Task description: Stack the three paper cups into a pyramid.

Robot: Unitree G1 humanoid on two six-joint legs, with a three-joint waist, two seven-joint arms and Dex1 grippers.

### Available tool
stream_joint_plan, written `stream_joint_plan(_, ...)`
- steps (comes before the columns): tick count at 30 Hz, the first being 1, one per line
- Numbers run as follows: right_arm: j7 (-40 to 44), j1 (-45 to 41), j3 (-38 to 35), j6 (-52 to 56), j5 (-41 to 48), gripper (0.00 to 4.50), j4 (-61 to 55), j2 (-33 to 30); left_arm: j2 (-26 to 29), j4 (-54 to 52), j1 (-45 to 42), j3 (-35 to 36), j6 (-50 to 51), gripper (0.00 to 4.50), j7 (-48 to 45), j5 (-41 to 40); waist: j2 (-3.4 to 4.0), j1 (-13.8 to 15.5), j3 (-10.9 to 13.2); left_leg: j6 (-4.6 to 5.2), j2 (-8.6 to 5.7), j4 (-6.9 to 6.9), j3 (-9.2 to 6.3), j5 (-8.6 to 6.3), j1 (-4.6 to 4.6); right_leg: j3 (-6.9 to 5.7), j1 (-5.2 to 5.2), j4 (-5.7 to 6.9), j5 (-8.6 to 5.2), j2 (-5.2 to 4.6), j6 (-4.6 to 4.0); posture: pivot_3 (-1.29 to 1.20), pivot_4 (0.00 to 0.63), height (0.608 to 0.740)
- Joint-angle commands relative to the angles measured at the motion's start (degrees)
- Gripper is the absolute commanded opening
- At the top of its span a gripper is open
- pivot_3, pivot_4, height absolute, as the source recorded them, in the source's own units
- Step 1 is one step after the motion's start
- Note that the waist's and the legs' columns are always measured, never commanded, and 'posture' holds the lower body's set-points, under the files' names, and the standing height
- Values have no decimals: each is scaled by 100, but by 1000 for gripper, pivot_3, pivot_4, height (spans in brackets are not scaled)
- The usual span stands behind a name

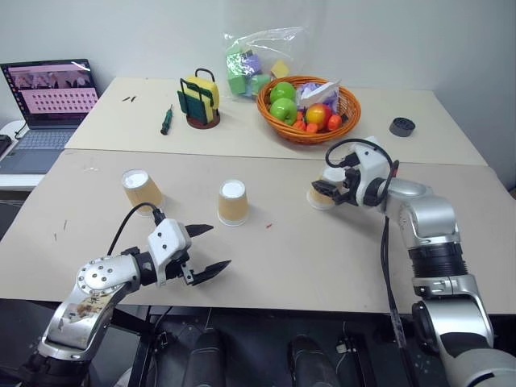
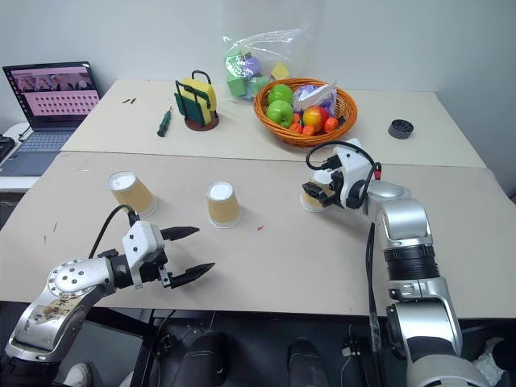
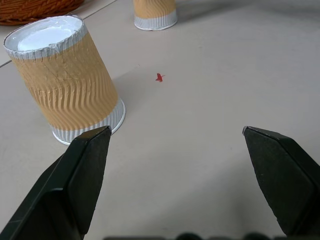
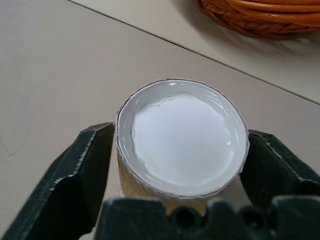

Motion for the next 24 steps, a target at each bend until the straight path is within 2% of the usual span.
stream_joint_plan(1, 4, -161, -68, -212, -37, 2855, -182, -47, 21, -178, 4, 114, -67, 4500, 1, -58, 0, 0, 0, 0, 0, 0, 0, 0, 0, 0, 0, 0, 0, 0, 0, 0, 150, 661)
stream_joint_plan(8, 357, -327, -18, -206, 90, 2833, -478, -143, 27, -143, 9, 86, -57, 4500, -20, -42, 1, 0, 1, 0, 0, 0, 0, 0, 0, 0, 0, 0, 0, 0, 0, 0, 150, 661)
stream_joint_plan(11, 1282, -468, 396, -331, 264, 2833, -967, -356, 27, -108, -13, 70, -61, 4500, -35, -34, 7, -4, 4, 0, 0, 0, 0, 0, -7, 0, -8, 2, 0, 0, 0, 0, 150, 661)
stream_joint_plan(15, 1941, -783, 826, -328, 313, 2833, -1000, -355, 20, -72, -53, 41, -62, 4500, -54, -29, 7, -28, 4, 0, 1, -3, 0, 0, -5, 0, -14, 11, -1, 1, 0, 0, 150, 661)
stream_joint_plan(19, 2482, -924, 1588, -887, -38, 2833, -525, -146, -4, -82, -63, 24, -55, 4500, -32, -27, 6, -9, 4, -1, 2, -1, 0, 0, -2, -1, -10, 12, -2, 0, -3, 0, 150, 661)
stream_joint_plan(24, 2778, -1122, 1895, -1615, -330, 2833, 544, 215, -5, -193, 25, 54, -29, 4500, 15, -43, 6, 10, 5, -1, 1, -1, 0, 0, -6, -2, -12, 12, -2, 0, -3, 0, 150, 661)
